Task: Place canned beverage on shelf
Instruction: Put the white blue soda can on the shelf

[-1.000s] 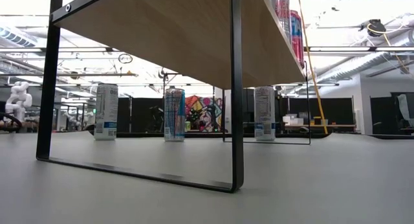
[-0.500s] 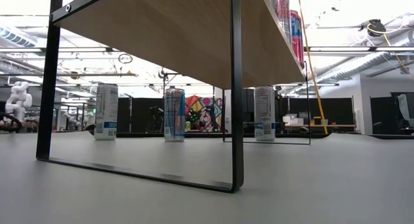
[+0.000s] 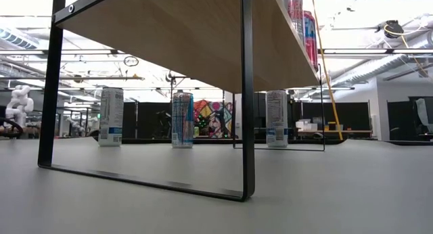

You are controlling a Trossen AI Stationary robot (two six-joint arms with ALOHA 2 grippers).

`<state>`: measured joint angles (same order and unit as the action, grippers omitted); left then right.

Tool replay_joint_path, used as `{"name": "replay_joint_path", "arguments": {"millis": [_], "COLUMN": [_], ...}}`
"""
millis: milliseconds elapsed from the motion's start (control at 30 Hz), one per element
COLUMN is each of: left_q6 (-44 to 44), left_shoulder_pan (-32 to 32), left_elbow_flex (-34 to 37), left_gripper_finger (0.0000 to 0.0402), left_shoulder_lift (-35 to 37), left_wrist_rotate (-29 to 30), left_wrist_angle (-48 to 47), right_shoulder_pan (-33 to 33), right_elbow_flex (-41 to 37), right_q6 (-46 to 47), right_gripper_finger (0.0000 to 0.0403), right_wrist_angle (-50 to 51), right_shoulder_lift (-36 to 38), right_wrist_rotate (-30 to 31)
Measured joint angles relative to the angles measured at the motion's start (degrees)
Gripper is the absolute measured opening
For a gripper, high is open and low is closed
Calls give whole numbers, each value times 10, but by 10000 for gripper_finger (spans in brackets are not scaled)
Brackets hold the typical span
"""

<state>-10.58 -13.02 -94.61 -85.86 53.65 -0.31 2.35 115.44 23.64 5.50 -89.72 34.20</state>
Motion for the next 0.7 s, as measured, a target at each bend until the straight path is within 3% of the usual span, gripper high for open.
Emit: {"name": "replay_joint_path", "arguments": {"millis": [267, 700], "left_q6": [69, 212], "left_shoulder_pan": [-25, -88], "left_elbow_flex": [0, 0], "left_gripper_finger": [381, 382], "left_shoulder_lift": [6, 73], "left_wrist_rotate": [0, 27], "left_wrist_angle": [-21, -208], "right_shoulder_pan": [4, 52], "right_elbow_flex": [0, 0], "right_q6": [-19, -54], "right_gripper_finger": [221, 222], "right_wrist_angle": [24, 119], "right_shoulder_lift": [16, 62], "right_wrist_rotate": [-1, -46]}}
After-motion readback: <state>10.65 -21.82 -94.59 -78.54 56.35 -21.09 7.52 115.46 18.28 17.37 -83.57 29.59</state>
